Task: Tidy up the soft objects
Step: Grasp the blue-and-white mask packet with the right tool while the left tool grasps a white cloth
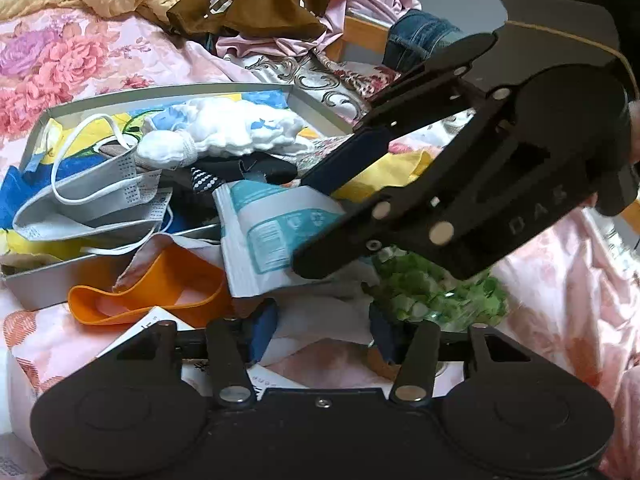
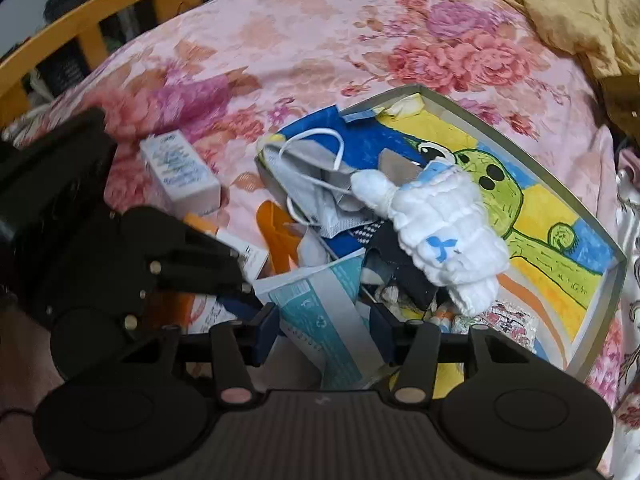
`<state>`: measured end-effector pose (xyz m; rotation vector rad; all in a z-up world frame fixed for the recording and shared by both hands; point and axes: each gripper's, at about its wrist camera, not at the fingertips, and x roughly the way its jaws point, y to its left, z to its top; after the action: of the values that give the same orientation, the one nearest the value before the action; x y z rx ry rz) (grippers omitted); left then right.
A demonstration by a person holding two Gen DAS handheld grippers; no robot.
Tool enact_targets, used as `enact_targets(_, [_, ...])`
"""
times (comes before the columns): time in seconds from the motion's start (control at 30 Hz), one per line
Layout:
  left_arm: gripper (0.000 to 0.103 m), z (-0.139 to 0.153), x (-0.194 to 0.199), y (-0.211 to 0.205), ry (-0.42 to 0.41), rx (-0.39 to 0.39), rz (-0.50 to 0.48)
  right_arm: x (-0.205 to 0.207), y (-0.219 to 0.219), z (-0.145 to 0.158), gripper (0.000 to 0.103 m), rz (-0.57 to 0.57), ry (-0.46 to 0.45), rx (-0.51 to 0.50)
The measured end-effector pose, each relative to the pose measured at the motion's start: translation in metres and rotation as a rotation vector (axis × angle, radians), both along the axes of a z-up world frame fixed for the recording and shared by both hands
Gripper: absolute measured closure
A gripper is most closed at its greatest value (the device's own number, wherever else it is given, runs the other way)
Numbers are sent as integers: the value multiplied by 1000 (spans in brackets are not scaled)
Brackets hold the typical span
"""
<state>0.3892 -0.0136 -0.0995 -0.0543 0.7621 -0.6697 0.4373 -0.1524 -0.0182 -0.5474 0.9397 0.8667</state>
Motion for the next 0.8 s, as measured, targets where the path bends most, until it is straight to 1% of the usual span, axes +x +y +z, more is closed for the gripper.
enact_targets(0.03, [58, 0, 1, -2, -4, 16, 5, -1, 0, -2, 50, 4, -10, -10])
enact_targets(0.07, [63, -1, 1, -2, -4, 25, 13, -1, -1, -3, 54, 1, -13, -11])
enact_targets(0.1, [66, -1, 2, -2, -3, 27, 23, -1, -1, -4, 65, -7, -13, -7])
enact_targets(0.13, [68, -1, 3, -1, -2, 28, 32, -1, -3, -5, 65, -20, -15, -5])
enact_targets(0.2, [77, -2, 3, 0, -7, 31, 51, 0, -7, -5, 66, -35, -21, 15])
enact_targets(0.27, [83, -3, 3, 2, -15, 37, 69, 0, -10, -4, 67, -45, -38, 34])
enact_targets(0.33, [85, -3, 2, 1, -24, 49, 71, -2, -13, -2, 69, -54, -51, 54])
enact_targets(0.4, [90, -3, 1, 1, -19, 50, 72, -2, -16, -2, 71, -69, -66, 69])
enact_targets(0.47, [93, -2, -1, 2, -19, 42, 85, -3, -19, -1, 72, -87, -69, 88])
enact_targets(0.6, [95, -2, -9, 9, -22, -4, 121, -6, -26, 2, 73, -120, -60, 135])
enact_targets(0.63, [95, -2, -12, 11, -27, -7, 124, -7, -28, 3, 73, -130, -57, 149])
enact_targets(0.67, [95, -1, -14, 12, -29, -13, 125, -9, -29, 3, 78, -139, -57, 160])
enact_targets(0.8, [95, 2, -24, 18, -30, -34, 117, -17, -36, 7, 79, -186, -66, 214])
